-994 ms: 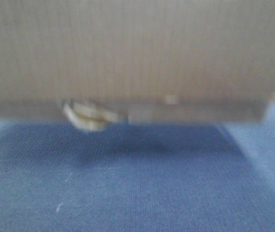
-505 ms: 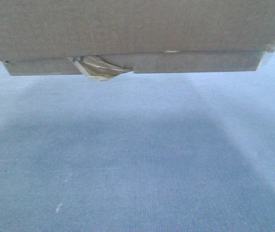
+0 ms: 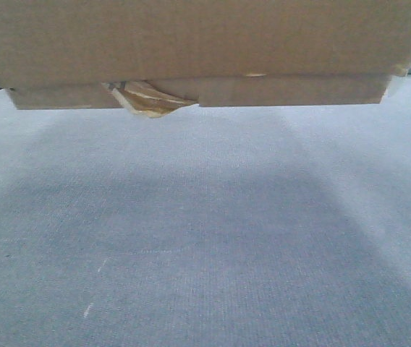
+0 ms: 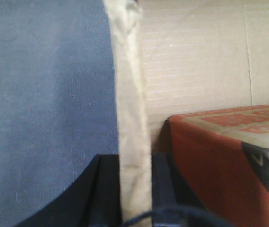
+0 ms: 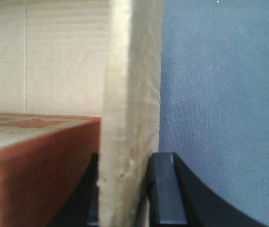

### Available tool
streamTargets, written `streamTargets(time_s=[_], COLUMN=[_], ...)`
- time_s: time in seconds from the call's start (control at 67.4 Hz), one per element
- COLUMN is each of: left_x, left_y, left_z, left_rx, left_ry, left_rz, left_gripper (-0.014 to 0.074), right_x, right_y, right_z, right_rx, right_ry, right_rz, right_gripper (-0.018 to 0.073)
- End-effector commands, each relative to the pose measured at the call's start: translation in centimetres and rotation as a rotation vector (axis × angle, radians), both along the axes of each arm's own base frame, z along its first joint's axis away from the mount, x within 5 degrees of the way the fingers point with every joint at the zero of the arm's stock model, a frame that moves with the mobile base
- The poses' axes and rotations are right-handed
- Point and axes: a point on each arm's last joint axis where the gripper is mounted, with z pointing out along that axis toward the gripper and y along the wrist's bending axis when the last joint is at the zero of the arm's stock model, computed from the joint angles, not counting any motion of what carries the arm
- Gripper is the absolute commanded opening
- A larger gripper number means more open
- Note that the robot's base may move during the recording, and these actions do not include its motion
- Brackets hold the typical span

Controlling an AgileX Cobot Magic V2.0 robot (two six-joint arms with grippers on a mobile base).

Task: Stack two boxes on right shelf middle
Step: 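Lift the two stacked boxes off the floor with both grippers, then carry the held boxes while the base turns past the red table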

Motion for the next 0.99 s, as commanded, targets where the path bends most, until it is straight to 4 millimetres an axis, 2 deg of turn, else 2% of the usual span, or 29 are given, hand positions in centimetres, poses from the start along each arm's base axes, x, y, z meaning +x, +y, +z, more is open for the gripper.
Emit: streamTargets(time_s=[0.0, 0.979], left_x=[-0.57, -0.44], left_y=[0.22, 0.07], left_z=[1.11, 1.36], left_rx=[-0.015, -0.026], left_ry=[-0.067, -0.099], left_rz=[-0.011, -0.023], left_gripper=[-0.0111, -0.0111], right_x=[-0.01, -0.01], right_y=[-0.81, -0.81], right_z=[0.97, 0.97], right_rx=[-0.023, -0.023], right_ry=[-0.085, -0.085], right_rz=[-0.039, -0.039], right_gripper=[-0.0162, -0.0162])
